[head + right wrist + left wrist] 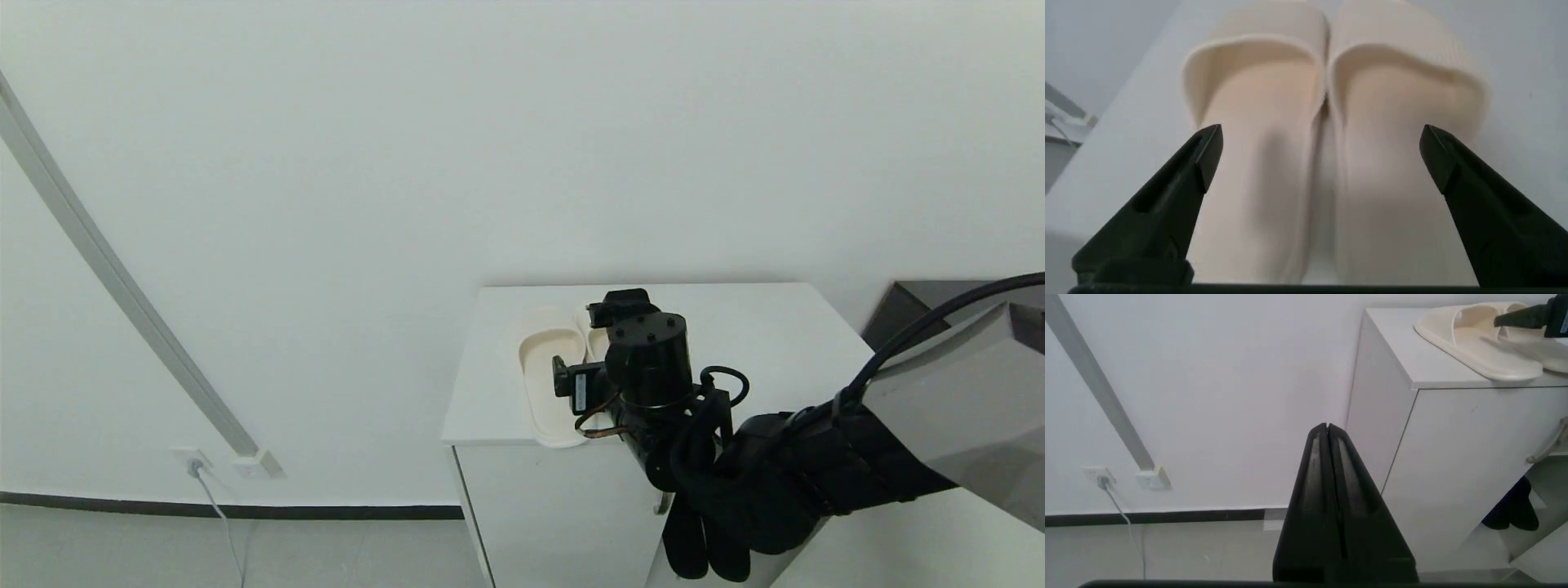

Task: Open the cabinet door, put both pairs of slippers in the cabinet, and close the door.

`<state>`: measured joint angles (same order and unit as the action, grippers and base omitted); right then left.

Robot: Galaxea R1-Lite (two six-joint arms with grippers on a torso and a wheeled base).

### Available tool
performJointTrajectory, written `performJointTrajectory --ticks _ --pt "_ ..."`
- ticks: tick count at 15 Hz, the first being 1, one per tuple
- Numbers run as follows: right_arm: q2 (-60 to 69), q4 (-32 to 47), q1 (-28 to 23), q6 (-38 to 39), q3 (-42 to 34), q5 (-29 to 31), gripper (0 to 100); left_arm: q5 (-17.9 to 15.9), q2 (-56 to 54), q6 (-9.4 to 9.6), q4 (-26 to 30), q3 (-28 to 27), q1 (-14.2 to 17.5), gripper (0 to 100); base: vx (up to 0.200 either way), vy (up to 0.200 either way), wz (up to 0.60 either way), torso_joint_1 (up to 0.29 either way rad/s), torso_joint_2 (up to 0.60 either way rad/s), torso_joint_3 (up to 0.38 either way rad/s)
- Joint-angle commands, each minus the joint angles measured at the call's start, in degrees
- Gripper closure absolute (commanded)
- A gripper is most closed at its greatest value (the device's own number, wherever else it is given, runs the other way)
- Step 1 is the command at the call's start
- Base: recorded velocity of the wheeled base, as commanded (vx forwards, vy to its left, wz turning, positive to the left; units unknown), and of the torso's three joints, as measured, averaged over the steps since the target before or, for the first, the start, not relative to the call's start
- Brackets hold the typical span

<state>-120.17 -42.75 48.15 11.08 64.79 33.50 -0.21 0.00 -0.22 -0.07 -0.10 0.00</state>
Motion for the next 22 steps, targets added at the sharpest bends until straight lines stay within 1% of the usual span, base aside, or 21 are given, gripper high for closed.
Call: performJointTrajectory --ticks 1,7,11,13,14,22 --pt "-2.4 0.2 -0.5 0.0 2.1 -0.1 0 0.0 0.1 -0.04 0.0 0.0 0.0 100 0.0 0.0 0.0 0.0 0.0 0.0" --pt "-8.8 0.6 -2.5 -1.2 9.9 -1.0 0 0.0 0.1 -0.13 0.0 0.1 0.0 100 0.0 0.0 0.0 0.0 0.0 0.0" --pt "-13.9 1.0 -4.6 -2.3 16.9 -1.7 0 0.0 0.1 -0.13 0.0 0.0 0.0 100 0.0 0.0 0.0 0.0 0.0 0.0" --pt "-14.7 2.4 -5.2 -2.4 19.4 -2.5 0 0.0 0.1 -0.13 0.0 0.0 0.0 100 0.0 0.0 0.0 0.0 0.0 0.0" --pt "-14.8 2.8 -5.2 -2.4 19.8 -2.5 100 0.0 0.1 -0.13 0.0 0.0 0.0 100 0.0 0.0 0.0 0.0 0.0 0.0" --pt "-13.9 2.9 -5.1 -2.4 19.6 -2.3 100 0.1 0.1 -0.13 0.0 0.0 0.0 100 0.0 0.0 0.0 0.0 0.0 0.0"
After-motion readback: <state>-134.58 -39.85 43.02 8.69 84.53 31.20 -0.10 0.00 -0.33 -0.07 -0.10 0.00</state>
